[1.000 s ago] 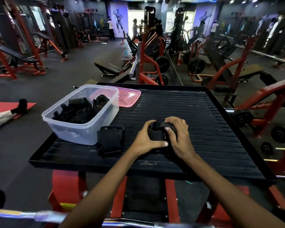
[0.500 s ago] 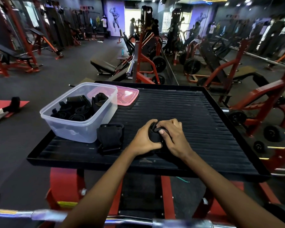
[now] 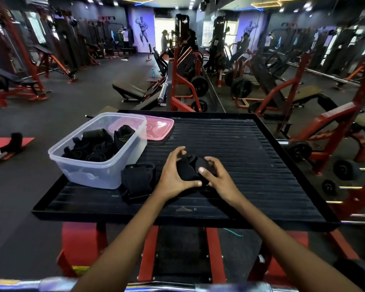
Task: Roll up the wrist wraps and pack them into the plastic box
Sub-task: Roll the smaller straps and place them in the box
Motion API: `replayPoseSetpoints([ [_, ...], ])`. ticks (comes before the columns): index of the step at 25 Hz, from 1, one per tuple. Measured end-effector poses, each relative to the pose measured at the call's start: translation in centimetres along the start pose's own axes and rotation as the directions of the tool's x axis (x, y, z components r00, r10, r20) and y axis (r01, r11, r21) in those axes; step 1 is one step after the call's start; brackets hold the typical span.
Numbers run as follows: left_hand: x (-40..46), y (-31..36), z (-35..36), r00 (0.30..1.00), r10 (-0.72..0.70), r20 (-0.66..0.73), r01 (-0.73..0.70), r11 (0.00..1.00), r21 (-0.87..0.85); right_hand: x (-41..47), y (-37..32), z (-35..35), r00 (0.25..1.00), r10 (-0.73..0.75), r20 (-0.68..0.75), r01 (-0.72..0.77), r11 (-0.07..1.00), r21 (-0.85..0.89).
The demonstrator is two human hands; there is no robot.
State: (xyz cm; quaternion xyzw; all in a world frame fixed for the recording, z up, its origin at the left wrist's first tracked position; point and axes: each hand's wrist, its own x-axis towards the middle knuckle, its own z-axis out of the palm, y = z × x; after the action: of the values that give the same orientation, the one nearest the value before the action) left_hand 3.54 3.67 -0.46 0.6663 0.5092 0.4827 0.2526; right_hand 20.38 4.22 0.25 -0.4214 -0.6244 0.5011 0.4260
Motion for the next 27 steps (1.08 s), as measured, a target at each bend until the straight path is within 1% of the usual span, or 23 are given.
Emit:
replayPoseSetpoints([
  [2, 0.1, 0.1, 0.2, 0.993, -0.119, -0.023, 0.115, 0.984, -0.136, 0.0, 0.0, -0.1, 0.999, 0.015, -0.044, -0.013, 0.999, 0.039],
  [4, 0.2, 0.1, 0.4, 0.978, -0.207, 0.009, 0.205, 0.963, -0.174, 0.1, 0.0, -0.1, 0.999, 0.026, -0.032, -0.024, 0.996, 0.088],
  [5, 0.2, 0.0, 0.5, 0.974, -0.225, 0.029, 0.227, 0.957, -0.18, 0.2, 0.1, -0.2, 0.999, 0.049, -0.005, -0.047, 0.988, 0.147],
  [7, 0.2, 0.0, 0.4, 0.973, -0.226, 0.056, 0.233, 0.951, -0.204, 0.5, 0.3, -0.5, 0.99, 0.117, 0.073, -0.135, 0.928, 0.347],
  [9, 0.2, 0.2, 0.5, 0.982, -0.183, 0.053, 0.19, 0.961, -0.199, 0.6, 0.2, -1.0, 0.977, 0.163, 0.138, -0.21, 0.849, 0.485],
  [11, 0.1, 0.5, 0.6, 0.994, -0.109, 0.023, 0.111, 0.975, -0.19, 0.6, 0.4, -1.1, 0.966, 0.207, 0.152, -0.256, 0.823, 0.508],
  [13, 0.1, 0.6, 0.5, 1.0, 0.007, -0.002, -0.007, 0.989, -0.147, 0.5, 0.5, -1.1, 0.951, 0.257, 0.169, -0.308, 0.805, 0.507],
  [15, 0.0, 0.4, 0.7, 0.992, 0.123, -0.001, -0.123, 0.991, -0.052, 0.7, 0.9, -1.3, 0.936, 0.291, 0.197, -0.351, 0.781, 0.516],
  [17, -0.2, 0.4, 1.3, 0.978, 0.206, 0.016, -0.207, 0.975, 0.082, 0.8, 0.8, -1.4, 0.936, 0.303, 0.181, -0.352, 0.76, 0.546],
  [19, -0.2, 0.4, 1.8, 0.973, 0.227, 0.051, -0.233, 0.95, 0.207, 1.0, 0.8, -1.2, 0.94, 0.309, 0.147, -0.338, 0.771, 0.54],
  [20, -0.1, 0.5, 1.8, 0.976, 0.206, 0.07, -0.217, 0.951, 0.22, 1.1, 0.9, -1.1, 0.944, 0.304, 0.13, -0.326, 0.792, 0.516],
  [21, 0.1, 0.6, 1.8, 0.982, 0.176, 0.065, -0.185, 0.966, 0.181, 1.1, 1.0, -0.9, 0.951, 0.288, 0.115, -0.306, 0.812, 0.496],
  [22, 0.3, 0.5, 1.8, 0.99, 0.14, 0.023, -0.142, 0.985, 0.102, 1.2, 1.0, -0.7, 0.96, 0.263, 0.098, -0.276, 0.827, 0.49],
  [24, 0.7, 0.7, 1.8, 0.993, 0.012, -0.113, -0.024, 0.994, -0.106, 1.3, 0.7, -0.4, 0.979, 0.196, 0.062, -0.199, 0.826, 0.527],
  [25, 0.8, 0.9, 1.8, 0.985, -0.081, -0.153, 0.048, 0.977, -0.206, 1.4, 0.5, -0.5, 0.987, 0.152, 0.055, -0.157, 0.813, 0.56],
  [27, 1.0, 0.5, 1.9, 0.961, -0.241, -0.137, 0.177, 0.913, -0.368, 1.4, 0.1, -0.7, 0.992, 0.088, 0.088, -0.123, 0.784, 0.608],
])
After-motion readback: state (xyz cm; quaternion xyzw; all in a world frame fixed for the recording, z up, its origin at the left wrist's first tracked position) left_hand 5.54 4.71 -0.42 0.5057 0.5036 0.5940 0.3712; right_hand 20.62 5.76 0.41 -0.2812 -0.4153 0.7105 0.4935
